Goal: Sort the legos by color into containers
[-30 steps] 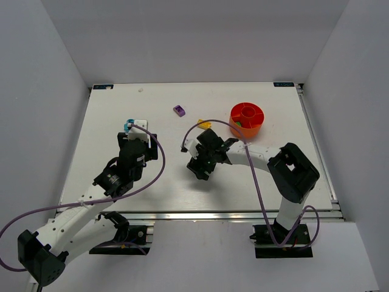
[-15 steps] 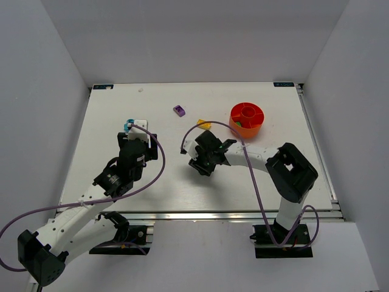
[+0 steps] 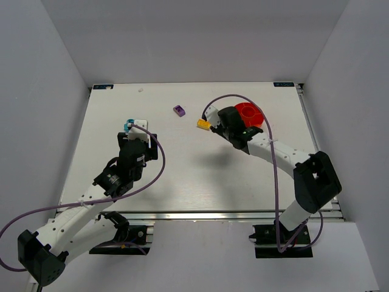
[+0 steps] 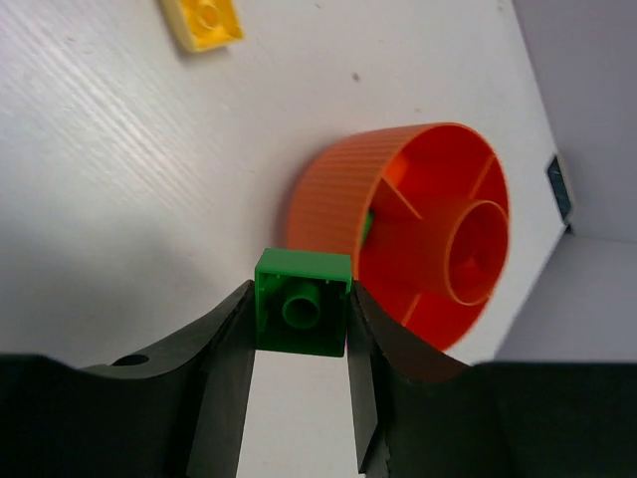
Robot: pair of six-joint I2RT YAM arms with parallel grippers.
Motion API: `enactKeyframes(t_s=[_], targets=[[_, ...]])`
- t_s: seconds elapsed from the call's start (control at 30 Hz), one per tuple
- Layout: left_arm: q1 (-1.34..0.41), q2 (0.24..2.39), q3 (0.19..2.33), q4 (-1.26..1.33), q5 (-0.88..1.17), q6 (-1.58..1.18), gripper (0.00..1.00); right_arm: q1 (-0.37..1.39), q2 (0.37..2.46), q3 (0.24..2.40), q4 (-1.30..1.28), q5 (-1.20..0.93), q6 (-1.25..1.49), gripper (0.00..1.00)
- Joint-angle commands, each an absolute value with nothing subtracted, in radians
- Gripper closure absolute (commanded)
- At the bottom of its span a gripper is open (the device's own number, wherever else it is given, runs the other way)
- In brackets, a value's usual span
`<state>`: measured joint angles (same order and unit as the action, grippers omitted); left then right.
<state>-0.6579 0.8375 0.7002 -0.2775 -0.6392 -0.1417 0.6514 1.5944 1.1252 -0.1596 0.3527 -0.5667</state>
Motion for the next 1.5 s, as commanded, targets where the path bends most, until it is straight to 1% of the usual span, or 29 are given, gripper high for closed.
enactKeyframes(t_s=[0.0, 0.17, 0.27, 0.6, 0.73, 1.07, 1.33, 1.4, 1.47], targets=[[-0.655, 0.828, 0.716, -0.275, -0.63, -0.138, 0.14, 0.652, 1.644, 1.213, -0.124, 0.535, -0.673, 1.0], [-0.655, 0.828, 0.716, -0.275, -0.63, -0.138, 0.14, 0.646, 1.681, 1.25, -0.082, 0.656, -0.742, 1.0], [-0.655, 0.828, 0.715, -0.272, -0.626, -0.138, 0.14, 0.632, 1.69, 1.255, -0.048, 0.686, -0.796, 1.0], [-0.655, 0.827, 0.716, -0.272, -0.615, -0.138, 0.14, 0.617, 1.727, 1.261, -0.054, 0.692, -1.006, 1.0], [-0.655, 0.827, 0.716, -0.27, -0.614, -0.138, 0.14, 0.618, 1.747, 1.282, -0.086, 0.675, -1.011, 1.0], [-0.655, 0.825, 0.716, -0.272, -0.611, -0.14, 0.14, 0.612, 1.799, 1.299, -0.071, 0.695, -1.005, 1.0], [-0.655, 0.822, 0.715, -0.272, -0.607, -0.14, 0.14, 0.606, 1.825, 1.304, -0.057, 0.707, -1.008, 0.94], [-0.655, 0.821, 0.716, -0.272, -0.606, -0.14, 0.14, 0.603, 1.827, 1.305, -0.054, 0.707, -1.009, 0.89], [-0.655, 0.822, 0.716, -0.272, -0.606, -0.138, 0.14, 0.6, 1.83, 1.304, -0.054, 0.71, -1.011, 0.87]])
